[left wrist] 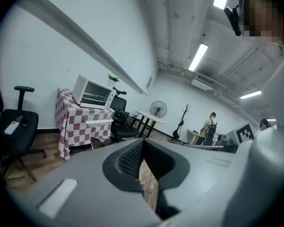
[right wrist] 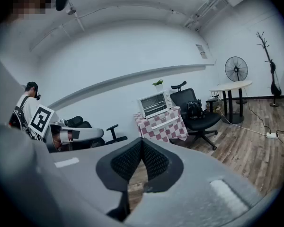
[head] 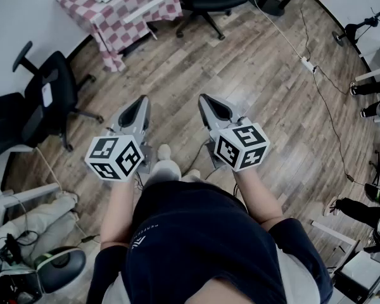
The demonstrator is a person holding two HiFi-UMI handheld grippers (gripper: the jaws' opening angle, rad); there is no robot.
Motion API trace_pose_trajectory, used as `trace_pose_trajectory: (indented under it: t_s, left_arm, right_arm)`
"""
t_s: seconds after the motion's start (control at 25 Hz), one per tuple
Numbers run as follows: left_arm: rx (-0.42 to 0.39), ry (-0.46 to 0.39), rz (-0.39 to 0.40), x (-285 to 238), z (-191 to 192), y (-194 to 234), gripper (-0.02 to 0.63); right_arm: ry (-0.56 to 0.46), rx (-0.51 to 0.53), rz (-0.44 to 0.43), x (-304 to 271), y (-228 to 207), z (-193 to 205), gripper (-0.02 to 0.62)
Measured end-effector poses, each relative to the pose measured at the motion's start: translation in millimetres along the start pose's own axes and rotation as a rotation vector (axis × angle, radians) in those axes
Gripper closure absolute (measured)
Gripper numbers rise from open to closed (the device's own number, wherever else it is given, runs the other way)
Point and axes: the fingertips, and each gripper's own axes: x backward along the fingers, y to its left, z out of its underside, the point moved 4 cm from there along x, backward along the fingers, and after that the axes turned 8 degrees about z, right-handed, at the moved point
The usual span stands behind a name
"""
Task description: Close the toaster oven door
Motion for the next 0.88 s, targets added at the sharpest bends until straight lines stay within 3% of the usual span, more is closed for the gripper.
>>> trace_pose_trajectory:
  t_s: [0.36, 0.88]
  left_arm:
    - [0.007, 0.018, -0.041, 1.6, 1.8, 34.8, 0.594]
    - [-0.174, 0.047, -0.128, 6.4, -23.2, 87.6, 0.575]
  right_arm:
    - [0.022, -0.023, -0.028, -30.2, 0.7, -7.8, 0.594]
    - [0.002, -0.081, -0.042, -91.7, 14.5, -26.6, 0.594]
